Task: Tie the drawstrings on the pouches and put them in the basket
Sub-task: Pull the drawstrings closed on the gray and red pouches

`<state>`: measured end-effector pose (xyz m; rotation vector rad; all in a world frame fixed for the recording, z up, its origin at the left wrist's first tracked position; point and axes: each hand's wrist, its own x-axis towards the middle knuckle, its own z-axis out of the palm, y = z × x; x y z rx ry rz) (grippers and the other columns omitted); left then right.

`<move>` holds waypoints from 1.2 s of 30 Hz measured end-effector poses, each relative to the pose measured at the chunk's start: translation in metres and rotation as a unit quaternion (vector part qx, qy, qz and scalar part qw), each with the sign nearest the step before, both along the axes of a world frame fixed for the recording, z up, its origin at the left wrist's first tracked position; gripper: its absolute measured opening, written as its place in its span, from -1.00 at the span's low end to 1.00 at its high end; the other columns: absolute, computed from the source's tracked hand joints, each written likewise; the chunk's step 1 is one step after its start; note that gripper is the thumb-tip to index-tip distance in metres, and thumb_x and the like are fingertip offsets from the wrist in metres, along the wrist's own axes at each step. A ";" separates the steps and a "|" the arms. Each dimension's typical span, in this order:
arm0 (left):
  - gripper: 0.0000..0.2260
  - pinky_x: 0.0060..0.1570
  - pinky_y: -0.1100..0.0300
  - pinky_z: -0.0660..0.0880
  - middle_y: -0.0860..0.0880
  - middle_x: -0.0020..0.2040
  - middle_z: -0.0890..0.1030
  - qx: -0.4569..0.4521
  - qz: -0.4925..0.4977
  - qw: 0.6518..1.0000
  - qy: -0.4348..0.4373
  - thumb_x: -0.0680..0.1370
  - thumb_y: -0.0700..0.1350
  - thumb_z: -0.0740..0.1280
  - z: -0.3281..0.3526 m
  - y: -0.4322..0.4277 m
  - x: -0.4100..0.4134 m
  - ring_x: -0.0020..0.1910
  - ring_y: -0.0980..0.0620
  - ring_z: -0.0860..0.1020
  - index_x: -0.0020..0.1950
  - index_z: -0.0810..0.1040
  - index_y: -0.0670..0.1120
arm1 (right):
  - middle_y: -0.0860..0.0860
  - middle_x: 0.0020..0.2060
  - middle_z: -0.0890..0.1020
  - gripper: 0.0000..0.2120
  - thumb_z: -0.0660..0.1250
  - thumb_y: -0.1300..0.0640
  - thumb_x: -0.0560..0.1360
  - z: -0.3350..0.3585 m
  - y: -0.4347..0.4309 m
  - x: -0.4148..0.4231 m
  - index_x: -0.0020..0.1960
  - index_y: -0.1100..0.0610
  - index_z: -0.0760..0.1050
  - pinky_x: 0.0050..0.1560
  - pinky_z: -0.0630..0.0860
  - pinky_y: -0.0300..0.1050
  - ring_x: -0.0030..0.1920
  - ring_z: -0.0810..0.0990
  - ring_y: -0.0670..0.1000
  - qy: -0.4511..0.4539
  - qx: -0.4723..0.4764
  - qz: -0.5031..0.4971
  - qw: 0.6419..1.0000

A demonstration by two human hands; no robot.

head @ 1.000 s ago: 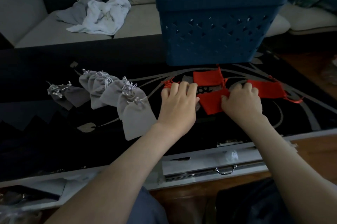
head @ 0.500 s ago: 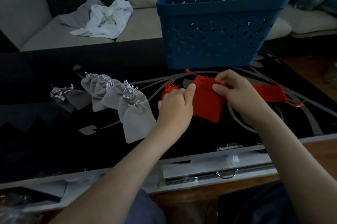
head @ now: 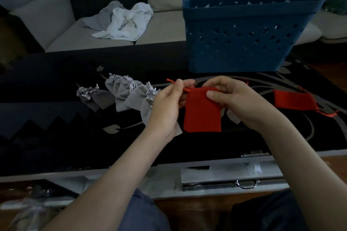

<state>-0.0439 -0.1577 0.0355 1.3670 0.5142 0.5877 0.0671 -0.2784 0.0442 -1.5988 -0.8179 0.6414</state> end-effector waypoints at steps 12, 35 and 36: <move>-0.67 -0.22 0.19 0.56 0.00 -0.25 0.63 -0.116 0.071 0.988 0.072 0.66 0.01 0.13 0.009 0.025 -0.026 -0.31 0.11 0.61 -0.10 0.63 -0.07 | 0.00 -0.34 0.58 -0.90 0.23 0.25 0.57 -0.007 0.025 -0.009 -0.05 0.18 0.52 -0.36 0.42 -0.34 -0.37 0.46 -0.10 0.043 -0.013 -0.053 0.998; -0.67 -0.46 0.36 0.30 0.14 -0.67 0.34 0.084 0.142 0.982 0.091 0.66 -0.09 0.12 0.008 0.032 -0.013 -0.62 0.24 0.35 -0.25 0.53 -0.05 | -0.03 -0.51 0.38 -0.83 0.18 0.28 0.58 -0.001 0.027 -0.022 -0.12 0.05 0.37 -0.34 0.36 -0.25 -0.42 0.36 -0.06 -0.080 0.104 -0.162 0.978; -0.67 -0.50 0.40 0.27 0.14 -0.68 0.31 0.111 0.110 0.983 0.099 0.66 -0.08 0.11 0.009 0.029 -0.014 -0.63 0.24 0.33 -0.23 0.55 -0.05 | -0.05 -0.51 0.42 -0.86 0.19 0.27 0.58 0.004 0.026 -0.023 -0.11 0.07 0.40 -0.28 0.40 -0.28 -0.41 0.41 -0.08 -0.078 0.111 -0.125 0.983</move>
